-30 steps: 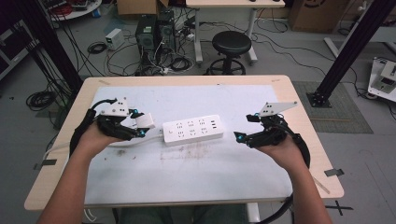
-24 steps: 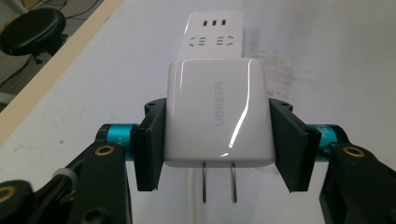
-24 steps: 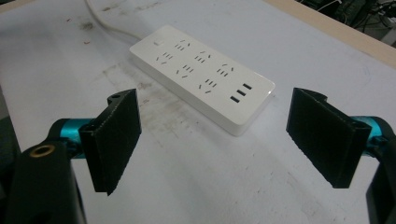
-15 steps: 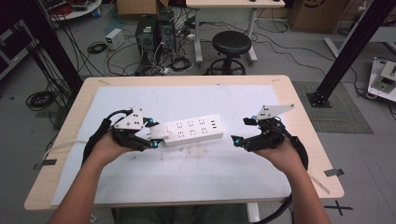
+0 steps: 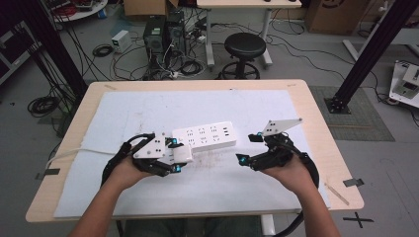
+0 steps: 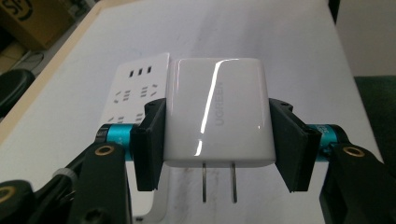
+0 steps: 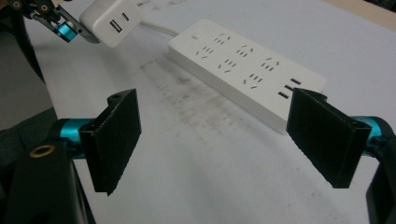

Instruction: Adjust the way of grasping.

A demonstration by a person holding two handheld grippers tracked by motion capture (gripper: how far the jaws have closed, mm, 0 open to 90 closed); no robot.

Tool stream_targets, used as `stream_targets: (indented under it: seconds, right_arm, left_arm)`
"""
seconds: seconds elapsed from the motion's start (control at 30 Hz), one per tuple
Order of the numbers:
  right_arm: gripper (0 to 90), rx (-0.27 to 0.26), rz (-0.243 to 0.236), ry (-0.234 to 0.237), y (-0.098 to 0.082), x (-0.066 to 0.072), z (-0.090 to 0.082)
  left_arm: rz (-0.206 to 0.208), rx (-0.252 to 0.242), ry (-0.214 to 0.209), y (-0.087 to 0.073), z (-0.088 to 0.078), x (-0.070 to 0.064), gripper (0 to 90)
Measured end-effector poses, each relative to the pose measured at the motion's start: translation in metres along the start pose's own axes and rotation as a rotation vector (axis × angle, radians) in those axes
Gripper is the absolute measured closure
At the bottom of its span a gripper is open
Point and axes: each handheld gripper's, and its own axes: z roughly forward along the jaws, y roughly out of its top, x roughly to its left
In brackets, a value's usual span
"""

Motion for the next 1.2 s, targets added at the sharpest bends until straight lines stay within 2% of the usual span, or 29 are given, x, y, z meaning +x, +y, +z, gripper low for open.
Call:
stream_targets:
  seconds: [0.07,0.1,0.13,0.2,0.23,0.27,0.3,0.33,0.43,0.47,0.53,0.6,0.67,0.77,0.8,0.9,0.97,1.03,1.07,1.1,1.2]
  right_arm:
    - [18.3,-0.001,0.003,0.011,0.000,0.002,0.002]
    - [18.2,0.000,0.008,0.022,0.000,0.005,0.004]
    - [18.2,-0.006,0.012,0.048,0.001,0.010,0.008]
    - [18.3,-0.007,0.018,0.072,0.002,0.014,0.011]
    - [18.2,-0.007,0.017,0.083,0.002,0.016,0.013]
    - [18.2,-0.007,0.017,0.083,0.002,0.016,0.013]
    - [18.2,-0.007,0.017,0.083,0.002,0.016,0.013]
    - [18.2,0.014,0.016,0.117,0.003,0.024,0.024]
    - [18.2,0.012,0.017,0.127,0.003,0.026,0.026]
    - [18.2,-0.008,0.034,0.178,0.003,0.031,0.034]
    - [18.2,-0.009,0.039,0.194,0.003,0.033,0.037]
    - [18.3,-0.012,0.052,0.223,0.003,0.037,0.043]
    - [18.3,-0.021,0.062,0.247,0.002,0.038,0.049]
    - [18.3,-0.026,0.080,0.261,0.003,0.040,0.053]
    - [18.3,-0.044,0.090,0.291,0.004,0.040,0.057]
    - [18.3,-0.051,0.104,0.309,0.004,0.040,0.059]
    - [20.2,-0.072,0.141,0.353,0.007,0.040,0.065]
    - [20.2,-0.078,0.138,0.358,0.007,0.040,0.067]
    - [25.3,-0.078,0.138,0.373,0.008,0.041,0.069]
    - [25.7,-0.076,0.148,0.374,0.008,0.042,0.070]
    - [28.0,-0.078,0.147,0.381,0.009,0.042,0.072]
  left_arm:
    - [0.012,-0.016,0.007,0.002,0.000,-0.004,42.5]
    - [0.046,-0.039,0.029,0.006,0.000,-0.012,42.5]
    - [0.062,-0.044,0.038,0.007,0.000,-0.014,42.5]
    - [0.093,-0.047,0.057,0.010,0.000,-0.019,42.5]
    - [0.093,-0.047,0.057,0.010,0.000,-0.019,42.5]
    - [0.121,-0.047,0.077,0.012,0.001,-0.024,42.5]
    - [0.121,-0.047,0.077,0.012,0.001,-0.024,42.5]
    - [0.142,-0.040,0.094,0.014,0.005,-0.030,42.5]
    - [0.150,-0.037,0.099,0.015,0.006,-0.033,42.5]
    - [0.162,-0.048,0.112,0.015,0.009,-0.039,42.5]
    - [0.162,-0.048,0.112,0.015,0.009,-0.039,42.5]
    - [0.180,-0.056,0.133,0.014,0.012,-0.045,42.5]
    - [0.195,-0.059,0.135,0.014,0.014,-0.047,42.5]
    - [0.207,-0.060,0.148,0.015,0.015,-0.049,42.5]
    - [0.223,-0.063,0.162,0.015,0.017,-0.052,42.5]
    - [0.225,-0.063,0.162,0.016,0.017,-0.053,42.5]
    - [0.241,-0.071,0.173,0.017,0.019,-0.055,42.5]
    - [0.241,-0.071,0.173,0.017,0.019,-0.055,42.5]
    - [0.243,-0.067,0.175,0.018,0.019,-0.056,42.5]
    - [0.249,-0.065,0.188,0.018,0.019,-0.056,42.5]
    - [0.247,-0.068,0.181,0.018,0.019,-0.056,42.5]
